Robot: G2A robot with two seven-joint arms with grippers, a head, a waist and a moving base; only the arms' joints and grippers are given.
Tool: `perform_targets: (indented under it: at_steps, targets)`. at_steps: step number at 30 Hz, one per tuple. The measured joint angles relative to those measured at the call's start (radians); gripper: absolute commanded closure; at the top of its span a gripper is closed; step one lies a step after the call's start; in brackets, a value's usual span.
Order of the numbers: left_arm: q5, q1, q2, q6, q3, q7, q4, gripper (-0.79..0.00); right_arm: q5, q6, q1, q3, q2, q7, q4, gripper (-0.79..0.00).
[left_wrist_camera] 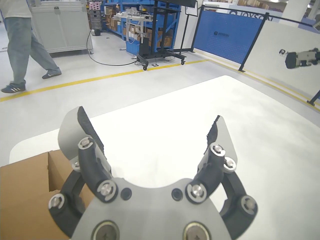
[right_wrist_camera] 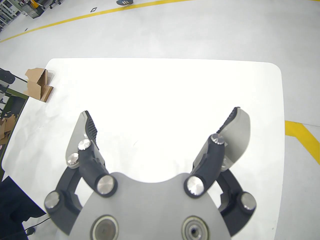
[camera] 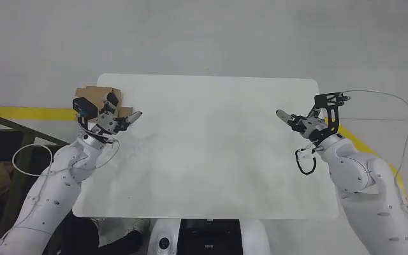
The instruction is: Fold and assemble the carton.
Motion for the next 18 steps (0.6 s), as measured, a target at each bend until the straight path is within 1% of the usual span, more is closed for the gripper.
perform_targets:
  at_steps: [5,9,11,18]
  targets:
    - [-0.242,-0.012,-0.010,-0.029,-0.021,-0.134,0.022,-0.785,0.000,0.000,0.000,0.000,0.000,0.000,0.000,-0.785]
    - [-0.549,-0.024,-0.019,-0.063,-0.044,-0.257,0.062,-0.785,0.000,0.000,0.000,0.000,0.000,0.000,0.000,-0.785]
    - [-0.686,-0.031,-0.022,-0.061,-0.058,-0.325,0.087,-0.785,0.000,0.000,0.000,0.000,0.000,0.000,0.000,-0.785]
    - [-1.021,-0.049,-0.030,-0.021,-0.092,-0.520,0.148,-0.785,0.000,0.000,0.000,0.000,0.000,0.000,0.000,-0.785]
